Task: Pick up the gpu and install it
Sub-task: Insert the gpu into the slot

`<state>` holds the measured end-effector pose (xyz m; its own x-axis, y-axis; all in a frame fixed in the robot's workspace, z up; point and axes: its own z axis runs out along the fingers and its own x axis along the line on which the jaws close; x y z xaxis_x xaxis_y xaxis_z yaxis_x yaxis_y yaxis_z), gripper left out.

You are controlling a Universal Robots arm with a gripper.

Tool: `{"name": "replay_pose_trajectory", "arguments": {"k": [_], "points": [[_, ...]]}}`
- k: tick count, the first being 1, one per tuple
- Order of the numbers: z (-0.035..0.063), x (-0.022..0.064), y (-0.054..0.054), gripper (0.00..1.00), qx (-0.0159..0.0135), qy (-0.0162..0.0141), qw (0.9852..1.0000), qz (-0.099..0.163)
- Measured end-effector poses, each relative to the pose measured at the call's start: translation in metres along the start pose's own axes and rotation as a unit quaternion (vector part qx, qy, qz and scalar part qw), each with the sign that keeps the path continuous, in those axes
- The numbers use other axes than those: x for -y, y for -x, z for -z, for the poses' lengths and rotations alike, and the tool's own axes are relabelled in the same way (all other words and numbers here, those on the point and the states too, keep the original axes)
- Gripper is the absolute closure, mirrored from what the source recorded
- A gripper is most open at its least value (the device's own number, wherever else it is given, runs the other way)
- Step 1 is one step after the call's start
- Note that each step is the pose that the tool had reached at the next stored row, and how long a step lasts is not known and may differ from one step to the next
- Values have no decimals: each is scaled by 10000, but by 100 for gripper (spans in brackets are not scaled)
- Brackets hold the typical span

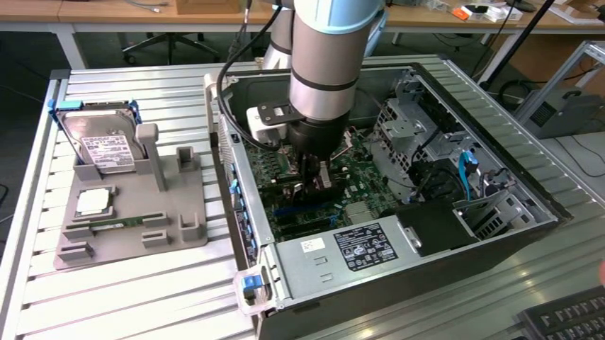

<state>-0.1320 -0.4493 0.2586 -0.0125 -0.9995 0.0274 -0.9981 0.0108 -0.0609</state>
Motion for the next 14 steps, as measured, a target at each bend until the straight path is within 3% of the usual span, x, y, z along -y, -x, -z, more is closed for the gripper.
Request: {"name": "replay_pose_trajectory", "arguments": {"k": [14], "points": [[-32, -2, 2, 73, 0, 0, 10000, 0]]}}
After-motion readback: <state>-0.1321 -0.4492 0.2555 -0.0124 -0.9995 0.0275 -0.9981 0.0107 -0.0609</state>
